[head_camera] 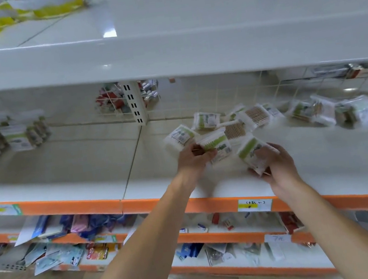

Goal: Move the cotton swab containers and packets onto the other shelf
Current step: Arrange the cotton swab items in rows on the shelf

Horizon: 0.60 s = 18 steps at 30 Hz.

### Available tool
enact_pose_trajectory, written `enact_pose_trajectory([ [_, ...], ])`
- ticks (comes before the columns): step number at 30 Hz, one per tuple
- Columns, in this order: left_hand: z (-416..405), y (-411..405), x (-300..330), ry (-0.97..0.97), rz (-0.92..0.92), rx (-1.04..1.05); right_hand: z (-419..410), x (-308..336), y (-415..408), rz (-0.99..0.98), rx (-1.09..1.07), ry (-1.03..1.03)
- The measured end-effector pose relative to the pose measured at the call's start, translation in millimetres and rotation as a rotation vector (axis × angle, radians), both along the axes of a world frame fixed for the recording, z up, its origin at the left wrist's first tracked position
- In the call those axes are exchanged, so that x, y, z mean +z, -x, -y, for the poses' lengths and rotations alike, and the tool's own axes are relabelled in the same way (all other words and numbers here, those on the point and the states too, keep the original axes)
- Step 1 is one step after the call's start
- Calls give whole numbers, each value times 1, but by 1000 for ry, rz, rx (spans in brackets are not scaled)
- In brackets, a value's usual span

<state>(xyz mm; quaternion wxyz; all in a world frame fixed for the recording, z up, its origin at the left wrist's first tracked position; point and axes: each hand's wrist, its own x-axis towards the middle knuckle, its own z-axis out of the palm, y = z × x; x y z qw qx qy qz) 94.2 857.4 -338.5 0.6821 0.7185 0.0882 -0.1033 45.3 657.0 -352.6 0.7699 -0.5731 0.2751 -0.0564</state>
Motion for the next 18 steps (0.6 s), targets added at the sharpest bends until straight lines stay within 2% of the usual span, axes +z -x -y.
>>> enact_pose_trajectory([
  [5, -33, 4, 20, 3, 44, 106, -11, 6, -9, 15, 92, 139],
  [12, -90, 26, 32, -4, 86, 254, -58, 17, -19, 78, 337, 3],
  [18, -134, 53, 36, -85, 102, 378, -107, 20, -19, 125, 533, 63],
])
